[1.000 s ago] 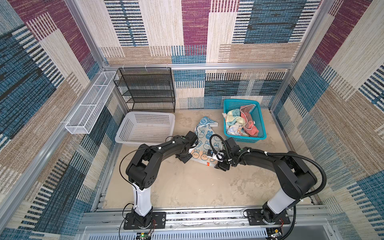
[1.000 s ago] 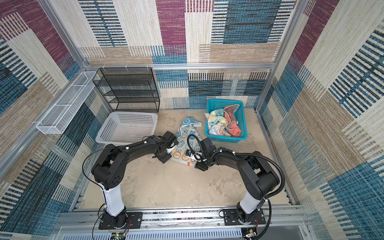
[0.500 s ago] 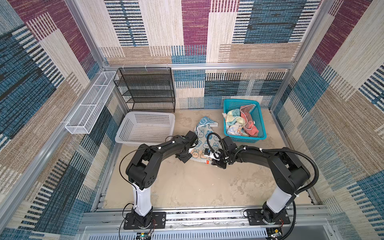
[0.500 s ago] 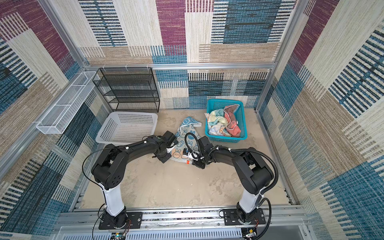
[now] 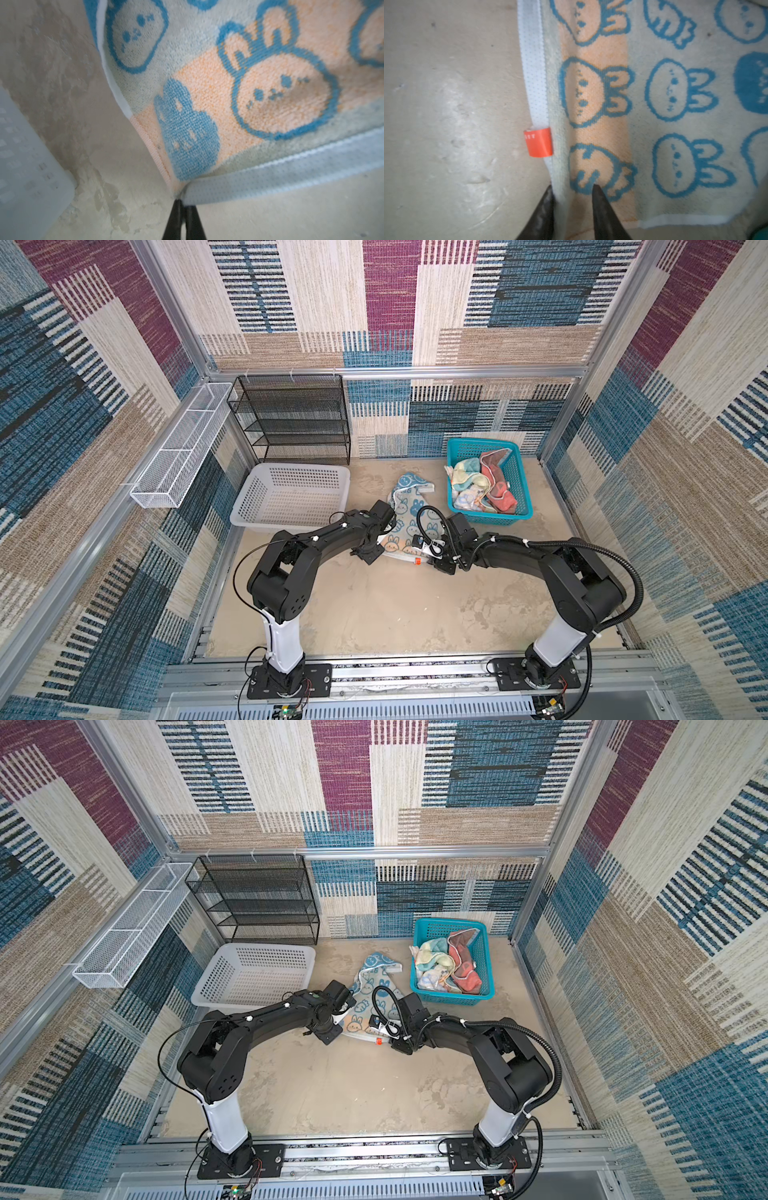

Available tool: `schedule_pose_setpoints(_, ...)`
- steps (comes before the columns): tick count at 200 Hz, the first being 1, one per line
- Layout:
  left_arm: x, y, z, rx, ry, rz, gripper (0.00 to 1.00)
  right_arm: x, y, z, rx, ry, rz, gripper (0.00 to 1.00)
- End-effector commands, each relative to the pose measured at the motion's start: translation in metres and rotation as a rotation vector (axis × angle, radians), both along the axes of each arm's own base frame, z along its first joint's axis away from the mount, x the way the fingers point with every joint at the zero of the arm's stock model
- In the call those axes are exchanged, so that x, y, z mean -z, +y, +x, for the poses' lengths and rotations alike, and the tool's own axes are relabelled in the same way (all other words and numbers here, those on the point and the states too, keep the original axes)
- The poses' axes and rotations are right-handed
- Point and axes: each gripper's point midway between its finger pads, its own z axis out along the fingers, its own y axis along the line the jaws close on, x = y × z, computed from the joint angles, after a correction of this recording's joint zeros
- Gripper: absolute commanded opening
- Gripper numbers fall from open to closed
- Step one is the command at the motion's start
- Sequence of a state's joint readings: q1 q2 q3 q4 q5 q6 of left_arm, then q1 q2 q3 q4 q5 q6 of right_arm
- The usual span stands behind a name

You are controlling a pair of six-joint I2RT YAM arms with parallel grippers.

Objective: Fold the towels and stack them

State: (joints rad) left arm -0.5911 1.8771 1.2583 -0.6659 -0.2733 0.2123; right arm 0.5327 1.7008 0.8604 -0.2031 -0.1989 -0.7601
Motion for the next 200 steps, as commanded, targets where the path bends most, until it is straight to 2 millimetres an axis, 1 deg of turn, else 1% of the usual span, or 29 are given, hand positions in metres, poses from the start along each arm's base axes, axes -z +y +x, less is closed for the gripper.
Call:
schedule_pose_setpoints(1, -0.002, 0.003, 0.003, -0.028, -0.024, 0.006, 0.00, 0.026, -0.029, -0.022, 0.031, 0.090, -0.146, 0.36)
schedule_pose_setpoints(37, -0.001, 0.009, 0.001, -0.030, -0.028, 0.026, 0.00, 0.033, -0.035, -0.032, 0.029, 0.140, -0.171, 0.40)
schedule_pose_setpoints(56, -0.001, 0.012, 0.000, -0.031, -0.027, 0.031, 0.00, 0.031, -0.036, -0.033, 0.031, 0.152, -0.176, 0.42)
schedule_pose_setpoints(88, -0.002, 0.015, -0.001, -0.040, -0.034, 0.032, 0.00, 0.023, -0.031, -0.033, 0.020, 0.154, -0.147, 0.42)
schedule_pose_setpoints(105, -0.002, 0.013, 0.000, -0.039, -0.035, 0.022, 0.00, 0.021, -0.031, -0.032, 0.017, 0.148, -0.143, 0.42)
schedule_pose_setpoints(118, -0.002, 0.011, 0.001, -0.036, -0.033, 0.012, 0.00, 0.020, -0.025, -0.031, 0.006, 0.155, -0.120, 0.40)
schedule_pose_setpoints(133, -0.001, 0.010, 0.002, -0.039, -0.033, 0.009, 0.00, 0.021, -0.021, -0.032, -0.004, 0.168, -0.103, 0.33)
schedule_pose_setpoints(147, -0.002, 0.008, 0.003, -0.046, -0.036, 0.003, 0.00, 0.024, -0.019, -0.033, -0.011, 0.185, -0.100, 0.17)
schedule_pose_setpoints(164, -0.002, 0.006, 0.003, -0.051, -0.038, -0.012, 0.00, 0.020, -0.015, -0.031, -0.021, 0.179, -0.083, 0.00)
schedule_pose_setpoints(181, -0.006, 0.003, 0.005, -0.064, -0.056, -0.039, 0.00, 0.009, -0.006, -0.024, -0.026, 0.157, -0.037, 0.00)
schedule_pose_setpoints(200, -0.017, -0.001, 0.009, -0.086, -0.092, -0.083, 0.00, -0.014, 0.006, -0.011, -0.018, 0.094, 0.036, 0.00)
